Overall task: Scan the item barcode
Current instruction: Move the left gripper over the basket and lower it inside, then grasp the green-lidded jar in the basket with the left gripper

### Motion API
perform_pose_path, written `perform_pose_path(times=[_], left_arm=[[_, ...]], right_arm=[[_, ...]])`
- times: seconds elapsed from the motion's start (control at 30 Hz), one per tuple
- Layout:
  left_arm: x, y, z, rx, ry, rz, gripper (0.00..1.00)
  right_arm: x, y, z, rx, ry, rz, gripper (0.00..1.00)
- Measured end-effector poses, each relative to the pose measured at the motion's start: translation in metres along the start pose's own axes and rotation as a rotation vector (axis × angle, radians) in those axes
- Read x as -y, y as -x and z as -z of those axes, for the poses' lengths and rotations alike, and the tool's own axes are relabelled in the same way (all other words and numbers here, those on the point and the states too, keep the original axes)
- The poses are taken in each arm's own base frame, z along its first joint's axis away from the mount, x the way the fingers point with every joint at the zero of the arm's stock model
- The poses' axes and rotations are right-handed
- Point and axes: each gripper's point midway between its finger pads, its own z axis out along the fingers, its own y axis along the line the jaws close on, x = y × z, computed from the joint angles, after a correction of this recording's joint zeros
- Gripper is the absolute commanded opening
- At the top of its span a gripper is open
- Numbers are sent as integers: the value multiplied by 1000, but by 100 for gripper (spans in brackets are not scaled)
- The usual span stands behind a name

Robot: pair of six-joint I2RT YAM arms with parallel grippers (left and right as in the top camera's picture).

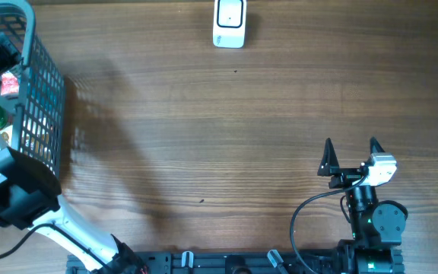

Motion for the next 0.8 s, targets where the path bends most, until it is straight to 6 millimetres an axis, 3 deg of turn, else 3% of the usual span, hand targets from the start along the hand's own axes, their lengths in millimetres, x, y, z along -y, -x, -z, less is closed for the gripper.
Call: perform_pose_path(times=[0.2, 0.43, 0.6, 0.8], left_arm=[[2, -3, -7, -22, -32, 6, 100], [-1, -22, -36, -117, -35, 17, 96], [3, -23, -37, -126, -60, 18, 86], [9, -27, -37, -141, -96, 22, 90]], right_arm=[[0, 0, 0, 0, 0, 0, 100], [0, 0, 0, 0, 0, 0, 100], [0, 0, 0, 0, 0, 0, 100], [0, 0, 0, 0, 0, 0, 100]])
